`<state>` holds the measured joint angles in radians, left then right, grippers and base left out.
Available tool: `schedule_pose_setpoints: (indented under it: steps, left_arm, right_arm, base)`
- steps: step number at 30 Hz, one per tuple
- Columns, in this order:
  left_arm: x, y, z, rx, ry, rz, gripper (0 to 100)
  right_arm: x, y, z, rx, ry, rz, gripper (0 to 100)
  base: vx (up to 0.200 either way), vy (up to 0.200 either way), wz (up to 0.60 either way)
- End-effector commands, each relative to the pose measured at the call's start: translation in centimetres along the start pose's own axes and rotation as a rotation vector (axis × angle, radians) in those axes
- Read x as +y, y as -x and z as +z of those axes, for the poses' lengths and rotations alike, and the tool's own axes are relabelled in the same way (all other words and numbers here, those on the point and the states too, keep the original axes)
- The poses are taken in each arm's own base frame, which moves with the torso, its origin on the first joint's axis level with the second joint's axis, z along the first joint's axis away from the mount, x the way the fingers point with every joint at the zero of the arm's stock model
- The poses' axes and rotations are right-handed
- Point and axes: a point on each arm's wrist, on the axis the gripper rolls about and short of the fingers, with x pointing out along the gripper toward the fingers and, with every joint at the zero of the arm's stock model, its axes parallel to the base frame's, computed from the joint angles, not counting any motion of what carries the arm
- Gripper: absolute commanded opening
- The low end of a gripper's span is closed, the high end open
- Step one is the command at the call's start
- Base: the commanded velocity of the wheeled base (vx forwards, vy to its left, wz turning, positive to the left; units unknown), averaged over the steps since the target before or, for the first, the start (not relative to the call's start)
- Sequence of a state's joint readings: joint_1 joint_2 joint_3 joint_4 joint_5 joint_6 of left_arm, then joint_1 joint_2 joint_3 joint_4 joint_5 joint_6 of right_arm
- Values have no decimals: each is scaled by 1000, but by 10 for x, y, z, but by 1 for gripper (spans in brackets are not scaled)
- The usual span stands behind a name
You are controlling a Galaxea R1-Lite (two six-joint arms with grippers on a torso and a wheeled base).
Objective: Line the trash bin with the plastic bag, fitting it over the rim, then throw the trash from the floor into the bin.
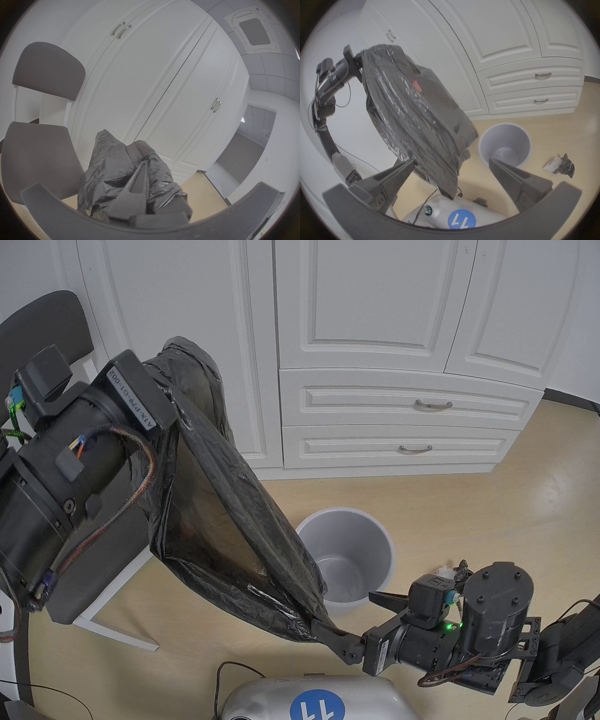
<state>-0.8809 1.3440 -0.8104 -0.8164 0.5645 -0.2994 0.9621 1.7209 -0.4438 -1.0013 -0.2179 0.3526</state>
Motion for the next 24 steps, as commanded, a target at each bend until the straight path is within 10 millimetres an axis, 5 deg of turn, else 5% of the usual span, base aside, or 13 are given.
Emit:
schedule_pose_setpoints:
  steps: [1, 10, 19, 24]
  left_arm:
    - [-1, 0, -1, 2, 0, -2, 0]
    - [-2, -2, -4, 11, -4, -4, 0]
    - [-2, -1, -3, 6, -2, -4, 0]
    - [-4, -3, 7, -55, 20, 31, 0]
  right_arm:
    - [0, -7, -13, 51, 16, -7, 100]
    - [2, -11, -19, 64, 19, -14, 100]
    - [-1, -29, 12, -131, -41, -130, 100]
    - [-14, -56, 20, -210, -55, -327, 100]
  base:
    - [0, 0, 0]
    - [0, 0, 0]
    - [0, 0, 0]
    - [0, 0, 0]
